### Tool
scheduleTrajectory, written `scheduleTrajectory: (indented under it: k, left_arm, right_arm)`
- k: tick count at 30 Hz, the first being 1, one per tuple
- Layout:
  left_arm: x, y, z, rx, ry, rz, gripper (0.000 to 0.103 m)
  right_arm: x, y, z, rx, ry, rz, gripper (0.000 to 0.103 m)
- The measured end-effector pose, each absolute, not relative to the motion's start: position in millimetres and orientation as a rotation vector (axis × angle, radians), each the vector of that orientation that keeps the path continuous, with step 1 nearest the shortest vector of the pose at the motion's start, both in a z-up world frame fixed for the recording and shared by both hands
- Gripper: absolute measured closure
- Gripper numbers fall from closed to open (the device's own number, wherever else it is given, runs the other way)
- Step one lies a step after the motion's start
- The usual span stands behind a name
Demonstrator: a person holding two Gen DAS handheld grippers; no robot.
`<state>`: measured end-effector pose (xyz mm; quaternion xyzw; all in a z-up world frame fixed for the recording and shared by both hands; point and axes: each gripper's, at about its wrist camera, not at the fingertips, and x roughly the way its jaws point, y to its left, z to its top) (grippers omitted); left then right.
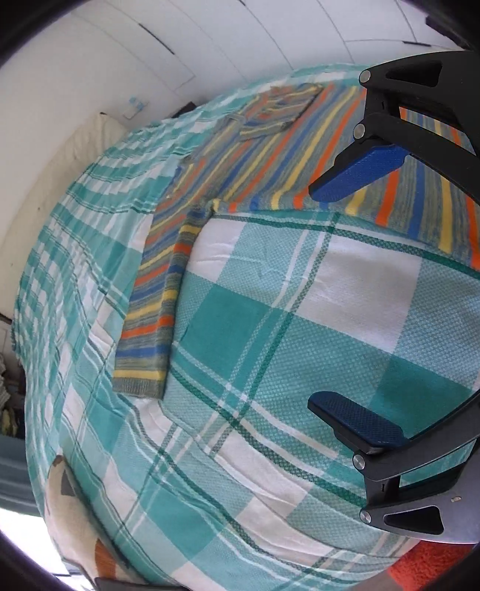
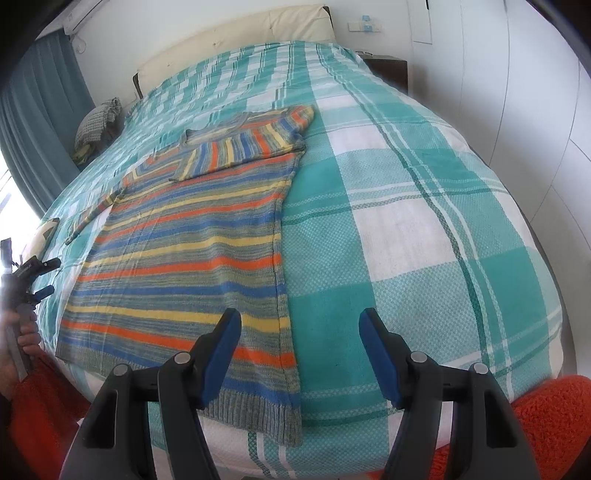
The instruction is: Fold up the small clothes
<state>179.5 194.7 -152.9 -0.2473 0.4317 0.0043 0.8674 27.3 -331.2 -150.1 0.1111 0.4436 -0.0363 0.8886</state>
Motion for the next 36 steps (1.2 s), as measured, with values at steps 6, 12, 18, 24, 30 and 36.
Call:
scheduleTrajectory:
  k: [6,12,18,24,30,36]
  left_arm:
    - [268.9,275.1,-149.2,-0.610,0.876,0.198,0.002]
    - [340.1,278.0,-190.6,-0.524,1.029,0.307,0.019]
    - [347.7,253.0,-176.9,-0.407,0.997,0.271,0.098]
    - [357.9,176.1,-75.6,-0.268,0.837,0.046,0.098]
    - [362.0,20.5,-13.0,-0.117,0.774,-0.333,0.097]
    - [365.5,-78.2,-46.9,0.006,0.886,-0.379,0.016]
  right_arm:
    - [36.9,-329.7,-161.9,0.253,0.958,-0.045,0.037]
    - [42.1,-319.3,-170.9,0.214,0.996,-0.028,0.037]
    - [46.0,-319.8,-179.4,0.212,1.031,-0.028,0.037]
    - [41.3,-325.1,-175.8,0.275,1.006,0.006,0.037]
    - [37.8,-324.6,-172.7,0.320,0.993,0.035,0.037]
    - [34.4,-325.2,-170.3,0.328,0.984,0.046,0.037]
